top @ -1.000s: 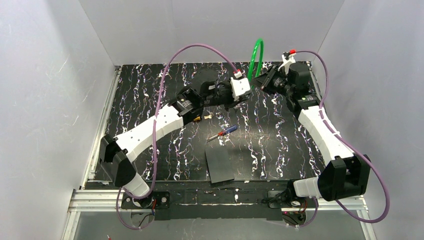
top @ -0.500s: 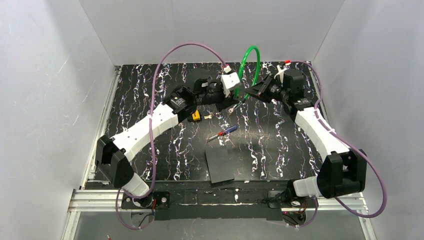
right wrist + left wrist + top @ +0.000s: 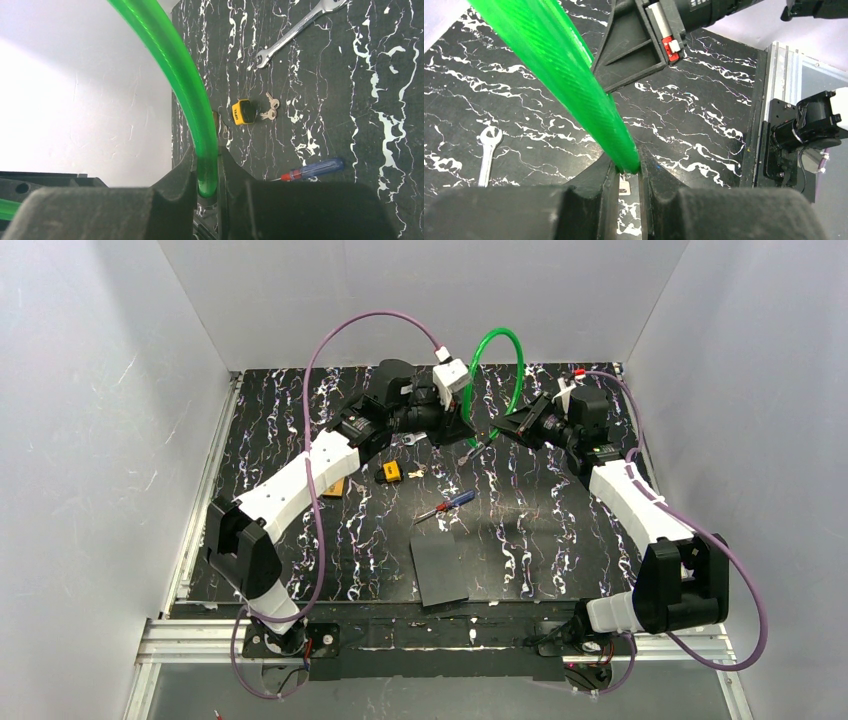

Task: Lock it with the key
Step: Lock the lock.

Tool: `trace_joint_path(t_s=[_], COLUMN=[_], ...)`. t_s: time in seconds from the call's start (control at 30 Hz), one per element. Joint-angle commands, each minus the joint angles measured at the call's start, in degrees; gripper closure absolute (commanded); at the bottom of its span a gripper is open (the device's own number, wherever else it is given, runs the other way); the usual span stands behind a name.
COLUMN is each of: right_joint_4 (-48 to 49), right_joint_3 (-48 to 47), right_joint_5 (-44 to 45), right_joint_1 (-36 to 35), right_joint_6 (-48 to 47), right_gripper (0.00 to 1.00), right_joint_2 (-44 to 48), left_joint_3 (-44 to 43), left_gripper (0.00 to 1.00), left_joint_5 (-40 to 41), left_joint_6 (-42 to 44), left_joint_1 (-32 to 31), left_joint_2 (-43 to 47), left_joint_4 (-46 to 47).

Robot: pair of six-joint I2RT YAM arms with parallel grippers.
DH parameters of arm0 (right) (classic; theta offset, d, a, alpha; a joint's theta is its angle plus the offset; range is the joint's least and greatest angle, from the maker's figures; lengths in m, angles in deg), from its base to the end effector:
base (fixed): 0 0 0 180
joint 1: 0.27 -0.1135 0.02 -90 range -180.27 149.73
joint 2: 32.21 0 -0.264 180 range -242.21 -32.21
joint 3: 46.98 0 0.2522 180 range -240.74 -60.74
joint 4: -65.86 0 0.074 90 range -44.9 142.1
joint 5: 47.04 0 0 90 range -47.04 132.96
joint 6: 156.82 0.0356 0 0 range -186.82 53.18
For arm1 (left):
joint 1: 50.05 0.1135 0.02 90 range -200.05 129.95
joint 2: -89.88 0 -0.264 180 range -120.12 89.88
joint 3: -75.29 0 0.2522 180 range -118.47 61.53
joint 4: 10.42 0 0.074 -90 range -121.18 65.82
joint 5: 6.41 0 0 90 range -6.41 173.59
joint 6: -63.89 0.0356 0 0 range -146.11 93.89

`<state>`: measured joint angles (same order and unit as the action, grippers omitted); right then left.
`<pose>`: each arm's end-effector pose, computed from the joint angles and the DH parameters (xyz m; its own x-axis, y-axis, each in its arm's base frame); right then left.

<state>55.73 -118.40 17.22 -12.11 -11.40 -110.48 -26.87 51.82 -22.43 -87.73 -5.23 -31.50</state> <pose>0.3082 0.0804 0.3109 -0.6491 0.6217 -0.4384 -0.1003 0.5013 0.8594 0.3011 -0.2563 0.3821 -0.1322 0.1710 -0.9764 0.9343 0.3504 -0.0651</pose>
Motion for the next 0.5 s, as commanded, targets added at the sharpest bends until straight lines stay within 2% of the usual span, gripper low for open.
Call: trace_joint_path(t_s=[0.0,0.2,0.27,0.37,0.47], right_joint_4=[10.2,11.2,11.4,10.1,8.5], right_joint_3=[-2.2,-2.3,-2.5,-2.9,-2.9], right_joint_5=[-5.7,-5.3,-5.3,-5.2,-5.1], right_joint_1=[0.4,2.3,2.4,2.4,2.4], right_joint_6=[4.2,5.8,5.7,4.5,3.3], right_gripper=[0.99,0.99,0.99,0.99,0.99], right_joint_2=[2.2,1.3,1.3,1.1,1.2], left_joint_3=[3.9,8.0,7.9,5.7,3.9], left_gripper=[0.97,0.93,0.9,0.81,0.76], left_joint_5=[0.9,2.5,4.0,1.7,-0.1], left_joint_6=[6.7,12.5,10.5,7.2,4.3], left_joint_1=[-0.5,-0.5,-0.2,0.3,0.3], left_joint_2=[1.2,5.4,5.6,5.0,5.0], left_joint_4=[-4.5,-4.6,-4.4,-5.1,-4.5])
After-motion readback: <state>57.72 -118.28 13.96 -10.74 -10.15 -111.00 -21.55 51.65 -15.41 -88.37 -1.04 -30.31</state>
